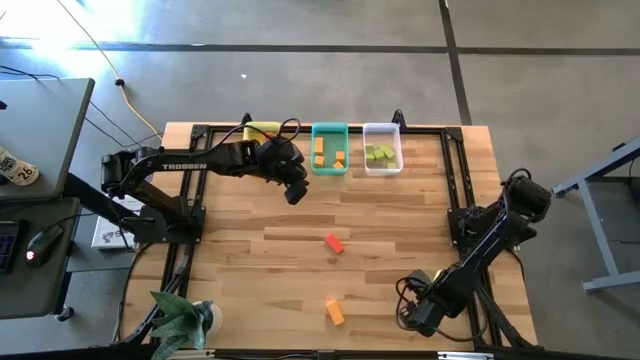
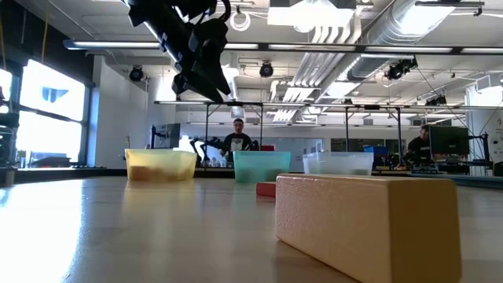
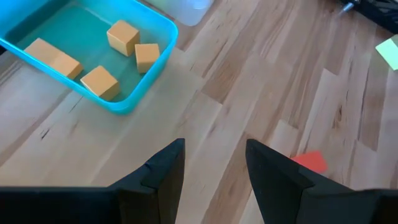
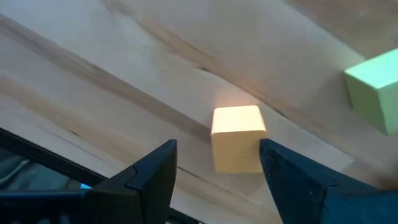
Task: Sort & place blocks by color
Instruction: Put the yellow block into the green bin
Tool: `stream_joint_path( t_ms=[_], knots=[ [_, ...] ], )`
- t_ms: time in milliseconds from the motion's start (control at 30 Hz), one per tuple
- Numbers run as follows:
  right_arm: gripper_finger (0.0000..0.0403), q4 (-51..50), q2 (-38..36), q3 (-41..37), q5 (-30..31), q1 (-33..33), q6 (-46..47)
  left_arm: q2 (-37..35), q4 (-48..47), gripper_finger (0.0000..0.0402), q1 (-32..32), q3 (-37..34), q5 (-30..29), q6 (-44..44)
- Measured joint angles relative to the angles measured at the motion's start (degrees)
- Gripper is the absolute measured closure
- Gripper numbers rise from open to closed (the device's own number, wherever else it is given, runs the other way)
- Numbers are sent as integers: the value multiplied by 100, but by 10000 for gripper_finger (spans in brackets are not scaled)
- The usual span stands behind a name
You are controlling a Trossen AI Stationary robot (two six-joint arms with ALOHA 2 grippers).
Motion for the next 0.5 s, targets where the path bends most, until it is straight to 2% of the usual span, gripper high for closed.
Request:
stream_joint_path(
  t_ms=[333, 500],
  knots=[
    [180, -58, 147, -163, -279, 52, -263, 2, 45, 245, 0, 0, -22, -114],
    [181, 43, 275, -157, -685, 96, -280, 2, 64, 245, 0, 0, -44, -210]
  ],
)
